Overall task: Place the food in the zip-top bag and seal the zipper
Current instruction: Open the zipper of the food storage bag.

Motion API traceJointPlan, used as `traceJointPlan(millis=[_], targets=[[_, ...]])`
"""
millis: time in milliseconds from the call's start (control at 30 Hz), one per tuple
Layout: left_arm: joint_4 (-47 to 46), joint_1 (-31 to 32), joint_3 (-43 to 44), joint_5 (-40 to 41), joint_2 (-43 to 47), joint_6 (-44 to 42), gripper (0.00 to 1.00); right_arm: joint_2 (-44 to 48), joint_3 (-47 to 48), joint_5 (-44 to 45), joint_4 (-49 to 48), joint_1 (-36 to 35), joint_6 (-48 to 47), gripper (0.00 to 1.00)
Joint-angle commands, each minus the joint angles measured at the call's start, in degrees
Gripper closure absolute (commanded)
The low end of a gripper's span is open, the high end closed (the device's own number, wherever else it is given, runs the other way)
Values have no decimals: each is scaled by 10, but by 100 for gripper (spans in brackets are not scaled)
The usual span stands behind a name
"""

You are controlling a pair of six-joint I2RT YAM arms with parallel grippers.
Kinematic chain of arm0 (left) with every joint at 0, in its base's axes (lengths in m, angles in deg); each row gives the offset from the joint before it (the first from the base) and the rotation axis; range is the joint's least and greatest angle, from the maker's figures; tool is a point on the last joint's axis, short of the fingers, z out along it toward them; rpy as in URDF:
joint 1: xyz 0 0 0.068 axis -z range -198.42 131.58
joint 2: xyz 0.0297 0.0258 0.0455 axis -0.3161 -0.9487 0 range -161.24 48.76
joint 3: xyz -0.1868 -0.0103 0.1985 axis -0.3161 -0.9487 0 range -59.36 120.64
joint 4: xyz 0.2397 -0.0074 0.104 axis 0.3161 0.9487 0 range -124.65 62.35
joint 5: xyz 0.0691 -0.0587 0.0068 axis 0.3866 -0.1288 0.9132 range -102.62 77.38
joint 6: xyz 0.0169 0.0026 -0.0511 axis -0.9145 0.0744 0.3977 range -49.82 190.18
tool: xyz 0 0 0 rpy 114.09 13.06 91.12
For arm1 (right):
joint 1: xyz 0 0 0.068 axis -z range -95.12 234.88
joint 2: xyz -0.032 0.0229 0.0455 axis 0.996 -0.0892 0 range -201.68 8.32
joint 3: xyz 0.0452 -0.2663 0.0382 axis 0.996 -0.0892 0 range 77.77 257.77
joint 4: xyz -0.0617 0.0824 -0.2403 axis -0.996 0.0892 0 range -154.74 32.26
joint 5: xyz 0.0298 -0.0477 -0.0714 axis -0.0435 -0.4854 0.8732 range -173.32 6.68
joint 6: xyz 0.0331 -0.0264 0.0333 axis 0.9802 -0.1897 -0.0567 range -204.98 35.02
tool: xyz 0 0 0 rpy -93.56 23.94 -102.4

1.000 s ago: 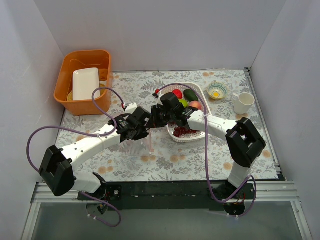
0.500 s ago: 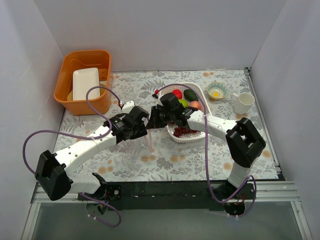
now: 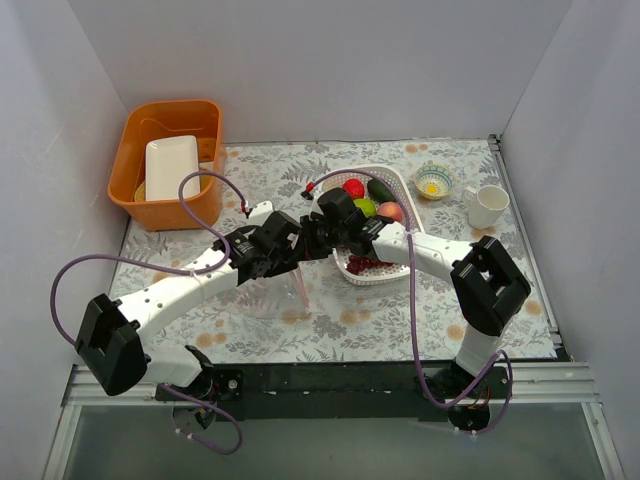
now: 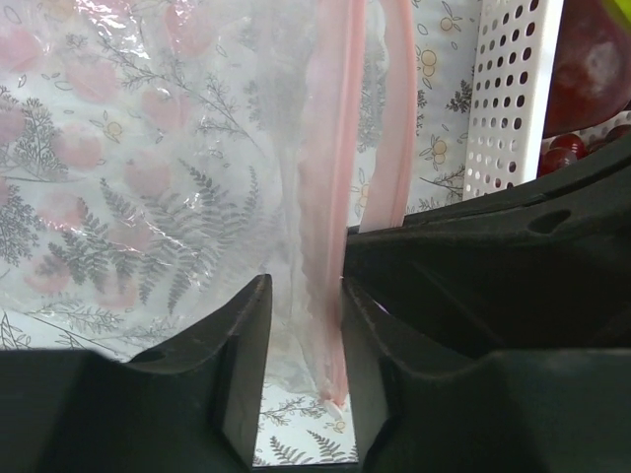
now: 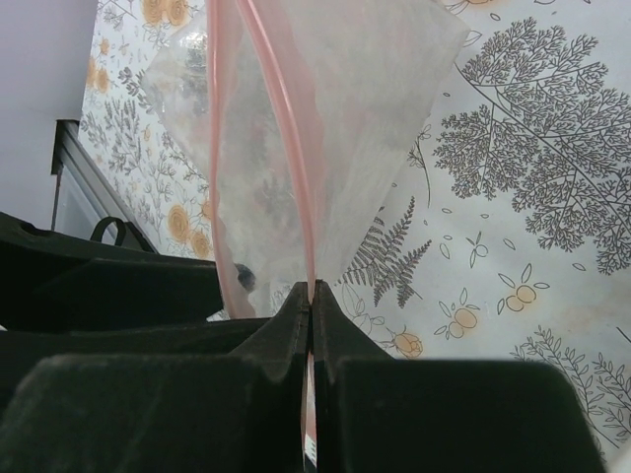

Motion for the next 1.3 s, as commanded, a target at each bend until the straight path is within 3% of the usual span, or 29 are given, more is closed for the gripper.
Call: traceJointPlan(millis=[0, 200, 333, 700, 967, 1033, 1067, 1100, 1133, 1200, 1267], targets=[[-2, -1, 5, 3, 4, 4, 72, 15, 8, -6, -9, -5, -2, 99], [13, -1, 3, 7, 22, 8, 84, 9, 11, -4, -8, -5, -2, 99], [30, -1, 13, 14, 32, 6, 100, -1, 15, 1, -3, -5, -2, 99], [93, -12, 49, 65, 64, -11, 100, -44, 75, 43, 72, 21, -27, 99], [46, -36, 41, 33, 43, -35, 100, -75, 132, 32, 119, 34, -91, 99], [30, -37, 32, 20, 34, -33, 100, -57, 130, 41, 131, 38, -111, 92], [24, -37, 29, 15, 32, -33, 100, -47, 127, 44, 136, 41, -117, 83], [20, -37, 25, 12, 32, -33, 100, -26, 116, 53, 137, 45, -122, 59], [12, -37, 20, 9, 33, -32, 100, -14, 109, 60, 140, 47, -132, 51], [9, -41, 15, 5, 34, -30, 100, 27, 94, 80, 142, 55, -133, 37], [6, -42, 12, 2, 36, -29, 100, 52, 72, 108, 160, 64, -125, 34]])
